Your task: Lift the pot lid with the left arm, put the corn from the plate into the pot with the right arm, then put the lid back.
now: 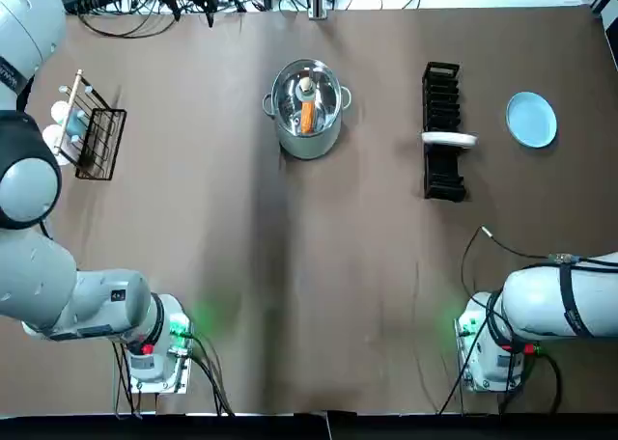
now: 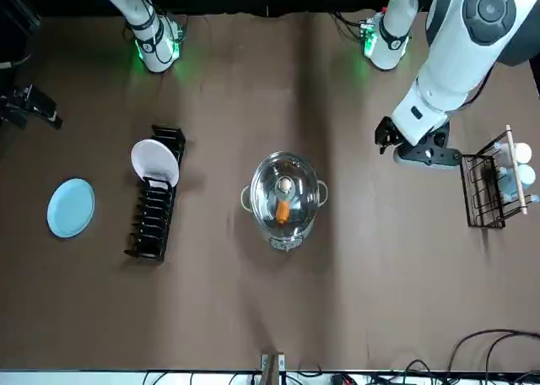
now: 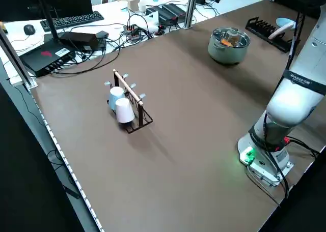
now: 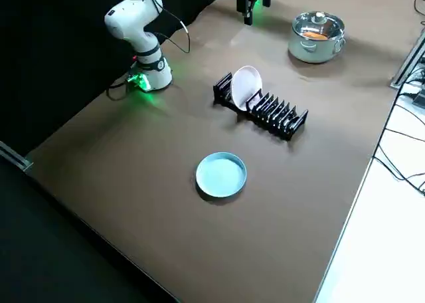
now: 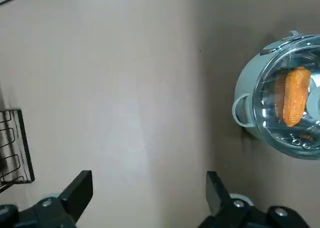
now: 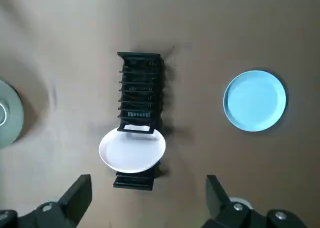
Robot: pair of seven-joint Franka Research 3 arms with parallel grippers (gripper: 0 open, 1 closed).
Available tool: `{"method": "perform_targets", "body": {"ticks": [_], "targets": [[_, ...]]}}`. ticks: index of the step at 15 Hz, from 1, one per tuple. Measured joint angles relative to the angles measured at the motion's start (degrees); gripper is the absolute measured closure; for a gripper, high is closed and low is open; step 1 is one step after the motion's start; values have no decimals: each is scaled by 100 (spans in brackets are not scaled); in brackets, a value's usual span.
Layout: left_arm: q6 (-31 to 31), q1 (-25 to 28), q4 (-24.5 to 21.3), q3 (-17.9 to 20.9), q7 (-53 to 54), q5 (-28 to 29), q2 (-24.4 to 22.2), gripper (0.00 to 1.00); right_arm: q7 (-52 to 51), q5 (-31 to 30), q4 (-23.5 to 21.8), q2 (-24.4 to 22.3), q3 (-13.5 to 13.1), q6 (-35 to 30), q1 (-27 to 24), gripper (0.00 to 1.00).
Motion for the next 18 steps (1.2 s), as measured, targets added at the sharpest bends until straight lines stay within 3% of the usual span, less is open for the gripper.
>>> {"method": "perform_targets", "body": {"ticks": [2, 7, 16, 18], "targets": [[-89, -2, 49, 161, 2, 3, -17, 0, 0, -4, 0, -1, 7, -1, 0, 0], [-325, -386, 149, 1075, 199, -31, -148, 0, 0, -15, -1, -2, 13, -145, 0, 0], [-422, -750, 159, 2050, 703, -543, -362, 0, 0, -2, 0, -17, 30, -126, 6, 0], [-456, -756, 160, 2054, 691, -574, -398, 0, 0, 0, -2, -17, 52, -113, 26, 0]]}}
